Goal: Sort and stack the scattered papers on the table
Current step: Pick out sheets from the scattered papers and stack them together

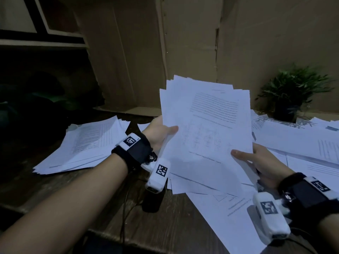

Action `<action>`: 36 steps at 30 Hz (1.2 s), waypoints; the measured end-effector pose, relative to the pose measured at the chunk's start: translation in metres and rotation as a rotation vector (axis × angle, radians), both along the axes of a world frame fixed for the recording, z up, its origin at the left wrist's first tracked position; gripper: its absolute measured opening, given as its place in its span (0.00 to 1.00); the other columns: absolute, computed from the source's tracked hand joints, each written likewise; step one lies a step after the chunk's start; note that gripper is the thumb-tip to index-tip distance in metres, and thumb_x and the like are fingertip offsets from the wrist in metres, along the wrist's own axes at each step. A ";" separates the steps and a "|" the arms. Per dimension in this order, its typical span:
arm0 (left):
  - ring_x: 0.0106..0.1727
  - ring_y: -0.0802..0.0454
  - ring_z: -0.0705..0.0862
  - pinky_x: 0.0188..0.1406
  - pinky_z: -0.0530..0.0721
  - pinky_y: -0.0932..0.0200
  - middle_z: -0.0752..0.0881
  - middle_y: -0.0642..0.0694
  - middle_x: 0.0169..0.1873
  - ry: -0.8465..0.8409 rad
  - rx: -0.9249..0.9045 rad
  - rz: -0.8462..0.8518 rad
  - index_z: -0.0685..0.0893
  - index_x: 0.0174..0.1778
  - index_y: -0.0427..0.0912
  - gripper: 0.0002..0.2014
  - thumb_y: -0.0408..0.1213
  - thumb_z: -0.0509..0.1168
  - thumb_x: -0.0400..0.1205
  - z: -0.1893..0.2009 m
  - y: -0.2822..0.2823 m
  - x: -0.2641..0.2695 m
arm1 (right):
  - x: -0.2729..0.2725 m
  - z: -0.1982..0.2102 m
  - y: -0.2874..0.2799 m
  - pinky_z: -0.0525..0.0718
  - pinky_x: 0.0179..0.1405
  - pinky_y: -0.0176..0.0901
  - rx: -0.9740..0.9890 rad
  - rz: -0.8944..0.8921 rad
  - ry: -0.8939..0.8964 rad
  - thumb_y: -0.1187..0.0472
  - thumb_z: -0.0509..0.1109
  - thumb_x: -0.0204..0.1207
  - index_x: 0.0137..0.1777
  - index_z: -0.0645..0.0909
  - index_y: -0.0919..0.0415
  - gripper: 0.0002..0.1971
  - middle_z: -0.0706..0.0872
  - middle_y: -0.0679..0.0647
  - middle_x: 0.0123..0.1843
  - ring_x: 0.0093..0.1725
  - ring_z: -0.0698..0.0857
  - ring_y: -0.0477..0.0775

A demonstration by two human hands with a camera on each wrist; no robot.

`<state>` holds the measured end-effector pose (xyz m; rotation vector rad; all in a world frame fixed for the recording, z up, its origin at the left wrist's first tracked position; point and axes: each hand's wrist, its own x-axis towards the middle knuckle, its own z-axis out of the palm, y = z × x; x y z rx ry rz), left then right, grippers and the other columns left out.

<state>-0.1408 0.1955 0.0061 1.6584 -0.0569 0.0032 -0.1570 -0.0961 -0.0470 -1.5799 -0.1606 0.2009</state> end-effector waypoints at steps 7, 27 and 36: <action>0.65 0.43 0.86 0.62 0.86 0.49 0.85 0.43 0.67 -0.008 -0.013 -0.106 0.77 0.74 0.39 0.19 0.26 0.61 0.86 0.022 -0.011 -0.018 | -0.002 0.004 0.001 0.92 0.47 0.46 0.171 -0.068 -0.074 0.69 0.69 0.79 0.67 0.81 0.64 0.17 0.92 0.57 0.59 0.56 0.92 0.59; 0.68 0.45 0.84 0.71 0.80 0.46 0.83 0.43 0.70 -0.070 0.114 -0.147 0.75 0.76 0.37 0.19 0.28 0.58 0.88 0.006 -0.017 -0.032 | -0.006 0.007 0.001 0.85 0.64 0.68 0.218 -0.099 -0.037 0.65 0.69 0.82 0.68 0.82 0.63 0.16 0.91 0.60 0.61 0.59 0.90 0.66; 0.77 0.31 0.73 0.73 0.67 0.23 0.80 0.38 0.73 0.496 -0.314 -0.617 0.84 0.70 0.45 0.26 0.56 0.64 0.81 0.002 -0.003 -0.056 | -0.006 0.007 -0.004 0.72 0.61 0.92 0.281 -0.143 -0.121 0.45 0.86 0.65 0.65 0.70 0.76 0.43 0.72 0.79 0.72 0.50 0.74 0.58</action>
